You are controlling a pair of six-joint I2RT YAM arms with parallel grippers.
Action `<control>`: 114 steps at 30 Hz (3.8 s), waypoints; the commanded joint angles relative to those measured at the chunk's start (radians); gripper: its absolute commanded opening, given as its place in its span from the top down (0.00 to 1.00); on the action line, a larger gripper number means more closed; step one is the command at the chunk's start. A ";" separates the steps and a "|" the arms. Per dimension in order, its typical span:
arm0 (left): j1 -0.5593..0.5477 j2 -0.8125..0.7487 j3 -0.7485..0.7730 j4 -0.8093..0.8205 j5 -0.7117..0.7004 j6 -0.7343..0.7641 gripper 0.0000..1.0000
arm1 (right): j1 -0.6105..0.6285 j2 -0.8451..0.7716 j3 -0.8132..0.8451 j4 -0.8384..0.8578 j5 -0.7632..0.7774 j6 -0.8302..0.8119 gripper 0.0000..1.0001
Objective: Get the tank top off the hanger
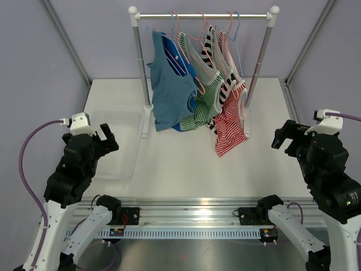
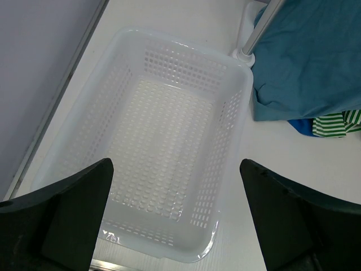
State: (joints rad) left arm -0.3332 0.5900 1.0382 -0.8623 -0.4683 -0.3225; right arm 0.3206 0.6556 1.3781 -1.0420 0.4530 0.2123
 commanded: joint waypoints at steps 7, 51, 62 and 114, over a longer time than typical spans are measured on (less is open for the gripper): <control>-0.004 0.011 -0.018 0.088 0.036 -0.018 0.01 | 0.009 0.119 -0.037 0.170 -0.109 0.036 0.00; -0.004 -0.012 -0.148 0.160 0.112 0.011 0.01 | -0.161 1.167 0.843 0.301 -0.672 -0.206 0.80; -0.004 -0.005 -0.148 0.163 0.128 0.014 0.01 | -0.163 1.122 0.748 0.395 -0.649 -0.202 1.00; -0.503 0.329 0.255 0.382 0.334 -0.106 0.01 | -0.147 0.213 0.544 -0.233 -0.612 -0.060 1.00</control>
State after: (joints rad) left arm -0.6804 0.8452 1.2083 -0.6170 -0.0822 -0.4202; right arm 0.1604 0.9001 1.9083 -1.2373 -0.0647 0.1463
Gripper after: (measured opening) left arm 0.988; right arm 0.036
